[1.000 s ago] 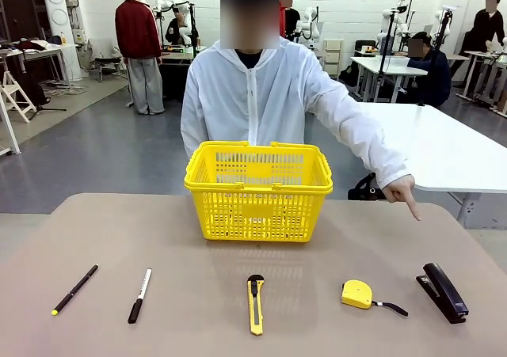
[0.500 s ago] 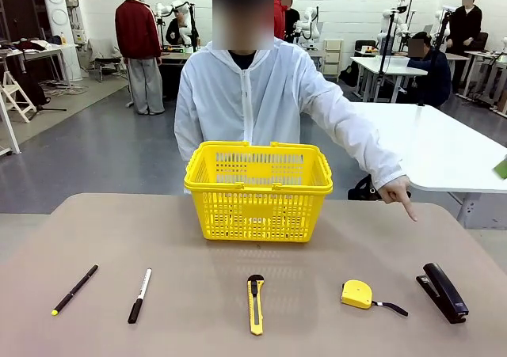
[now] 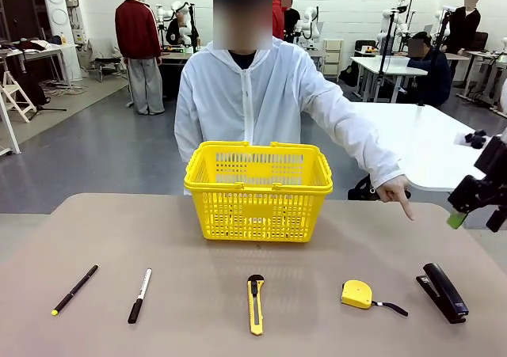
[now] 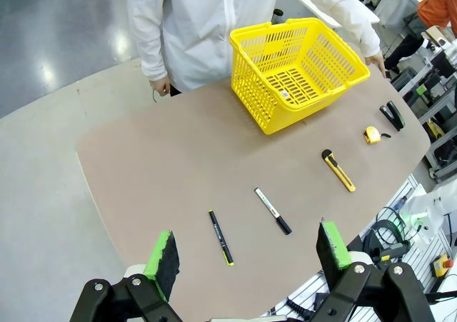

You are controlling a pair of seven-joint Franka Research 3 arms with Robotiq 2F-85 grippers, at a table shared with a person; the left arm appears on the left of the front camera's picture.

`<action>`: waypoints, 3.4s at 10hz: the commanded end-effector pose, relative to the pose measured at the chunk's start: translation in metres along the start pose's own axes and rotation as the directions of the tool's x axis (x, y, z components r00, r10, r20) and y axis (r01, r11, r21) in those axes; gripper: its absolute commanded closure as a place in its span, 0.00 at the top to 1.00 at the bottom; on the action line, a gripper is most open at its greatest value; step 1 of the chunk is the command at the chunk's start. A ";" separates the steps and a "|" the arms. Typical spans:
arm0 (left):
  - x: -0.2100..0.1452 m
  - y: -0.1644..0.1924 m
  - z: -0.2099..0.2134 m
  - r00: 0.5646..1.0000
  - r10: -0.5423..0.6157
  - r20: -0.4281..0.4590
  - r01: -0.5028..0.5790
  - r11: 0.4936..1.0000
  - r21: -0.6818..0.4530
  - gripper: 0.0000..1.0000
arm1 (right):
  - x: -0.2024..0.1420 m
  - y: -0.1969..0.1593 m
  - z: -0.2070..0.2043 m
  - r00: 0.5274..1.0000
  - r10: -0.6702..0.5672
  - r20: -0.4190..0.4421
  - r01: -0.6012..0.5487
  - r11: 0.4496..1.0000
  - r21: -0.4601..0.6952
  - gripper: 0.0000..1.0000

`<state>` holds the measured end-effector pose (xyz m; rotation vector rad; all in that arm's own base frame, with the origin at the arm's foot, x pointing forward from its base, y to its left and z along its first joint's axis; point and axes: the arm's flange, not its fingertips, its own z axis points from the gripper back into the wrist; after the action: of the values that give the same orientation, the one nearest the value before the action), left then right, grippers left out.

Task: Place the items the person wants into the basket.
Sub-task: Pick up the item the person points to and place it in the Market Basket.

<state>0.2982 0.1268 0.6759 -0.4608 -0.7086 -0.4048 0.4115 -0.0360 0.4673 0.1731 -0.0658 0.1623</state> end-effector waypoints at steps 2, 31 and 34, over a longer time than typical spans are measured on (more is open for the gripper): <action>0.000 0.001 0.001 1.000 -0.008 0.009 0.008 1.000 -0.008 1.00 | 0.011 -0.004 -0.013 0.999 -0.014 0.038 0.014 1.000 0.013 1.00; 0.000 0.001 0.001 1.000 -0.008 0.009 0.008 1.000 -0.008 1.00 | 0.027 0.000 -0.144 0.982 0.040 -0.187 -0.072 0.984 -0.165 0.00; 0.000 0.001 0.001 1.000 -0.008 0.009 0.008 1.000 -0.008 1.00 | 0.027 -0.001 -0.144 0.981 0.037 -0.192 -0.070 0.984 -0.166 0.00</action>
<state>0.2982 0.1268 0.6761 -0.4607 -0.7088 -0.4046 0.4417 -0.0061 0.3262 0.0192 0.0850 0.2414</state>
